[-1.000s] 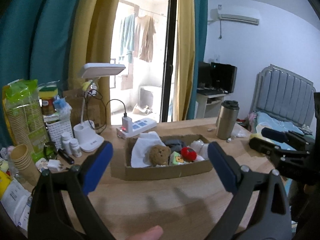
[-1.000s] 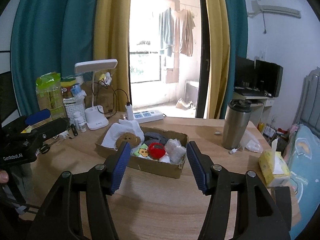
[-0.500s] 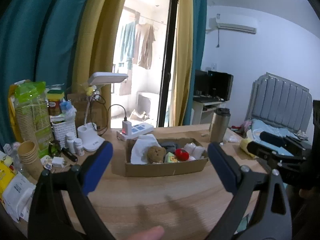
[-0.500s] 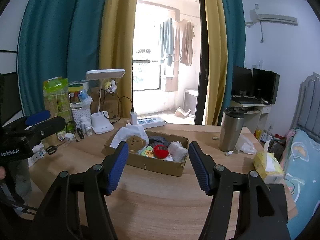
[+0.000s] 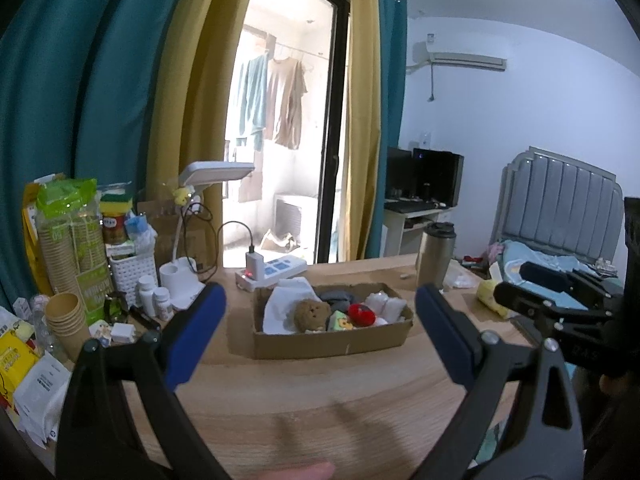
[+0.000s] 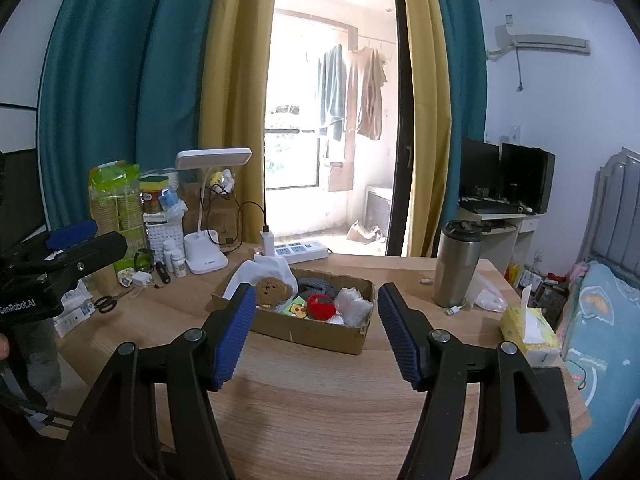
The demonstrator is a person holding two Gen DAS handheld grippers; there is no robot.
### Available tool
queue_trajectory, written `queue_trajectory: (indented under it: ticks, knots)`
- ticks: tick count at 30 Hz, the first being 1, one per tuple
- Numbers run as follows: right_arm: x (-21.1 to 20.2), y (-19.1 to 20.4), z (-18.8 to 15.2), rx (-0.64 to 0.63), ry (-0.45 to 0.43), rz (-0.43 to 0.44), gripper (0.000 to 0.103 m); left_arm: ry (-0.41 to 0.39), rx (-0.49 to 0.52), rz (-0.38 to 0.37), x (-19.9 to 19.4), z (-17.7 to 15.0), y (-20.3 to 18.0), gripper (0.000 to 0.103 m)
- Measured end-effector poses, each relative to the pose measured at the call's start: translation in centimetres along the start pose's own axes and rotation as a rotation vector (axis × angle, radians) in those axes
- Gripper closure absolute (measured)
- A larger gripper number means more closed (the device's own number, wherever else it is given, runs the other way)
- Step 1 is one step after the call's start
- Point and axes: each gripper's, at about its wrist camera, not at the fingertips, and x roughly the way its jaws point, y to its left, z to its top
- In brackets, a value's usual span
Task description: Organize soft objects
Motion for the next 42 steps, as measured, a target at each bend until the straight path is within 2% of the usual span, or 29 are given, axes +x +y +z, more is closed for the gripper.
queue_trajectory:
  ticks: [32,42]
  knots:
    - [0.08,0.19,-0.06,0.002,0.010,0.003,0.036,0.008,0.002,-0.001,-0.01,-0.06,-0.21,0.006]
    - [0.36,0.35,-0.41,0.003,0.020,0.005,0.036,0.035,-0.001,-0.008,0.75,-0.65,-0.56,0.006]
